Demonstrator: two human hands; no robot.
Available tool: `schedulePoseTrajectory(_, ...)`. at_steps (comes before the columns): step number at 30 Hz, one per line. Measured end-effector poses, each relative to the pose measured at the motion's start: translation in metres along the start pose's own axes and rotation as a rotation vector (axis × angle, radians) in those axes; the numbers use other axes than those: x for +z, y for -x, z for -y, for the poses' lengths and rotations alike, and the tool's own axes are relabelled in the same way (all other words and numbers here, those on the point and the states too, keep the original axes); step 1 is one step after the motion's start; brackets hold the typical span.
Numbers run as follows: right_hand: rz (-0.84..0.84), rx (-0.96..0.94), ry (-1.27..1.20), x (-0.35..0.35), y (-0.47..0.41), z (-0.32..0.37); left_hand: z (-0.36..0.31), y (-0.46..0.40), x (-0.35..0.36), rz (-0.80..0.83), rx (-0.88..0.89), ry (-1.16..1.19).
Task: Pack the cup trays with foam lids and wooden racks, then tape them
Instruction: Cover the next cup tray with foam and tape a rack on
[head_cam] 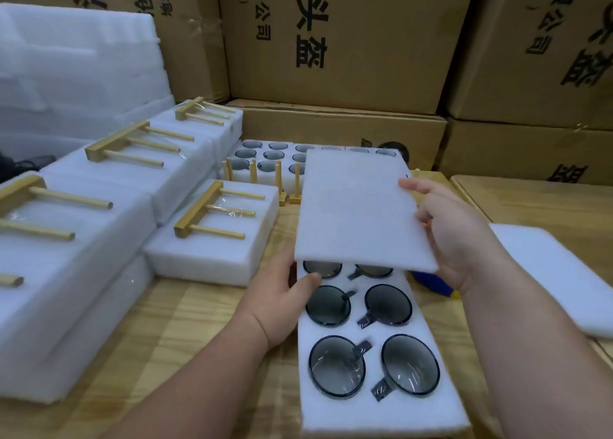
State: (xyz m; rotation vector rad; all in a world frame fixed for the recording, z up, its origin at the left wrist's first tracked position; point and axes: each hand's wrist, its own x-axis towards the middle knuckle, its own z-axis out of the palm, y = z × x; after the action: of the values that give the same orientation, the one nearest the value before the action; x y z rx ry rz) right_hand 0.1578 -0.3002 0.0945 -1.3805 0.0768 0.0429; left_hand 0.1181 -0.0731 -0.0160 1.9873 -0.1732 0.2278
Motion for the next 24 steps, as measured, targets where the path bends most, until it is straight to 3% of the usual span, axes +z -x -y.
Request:
schedulePoseTrajectory(12,0.196,-0.019,0.245,-0.028,0.009,0.007,-0.001,-0.003,0.001,0.046,0.058,0.142)
schedulePoseTrajectory(17,0.312,0.040,0.194,-0.029,0.015,0.012,-0.001,-0.004,0.000,-0.001,0.024,0.224)
schedulePoseTrajectory(24,0.429,0.121,0.339,-0.031,0.015,0.009,-0.007,-0.007,0.002,0.005,-0.071,0.463)
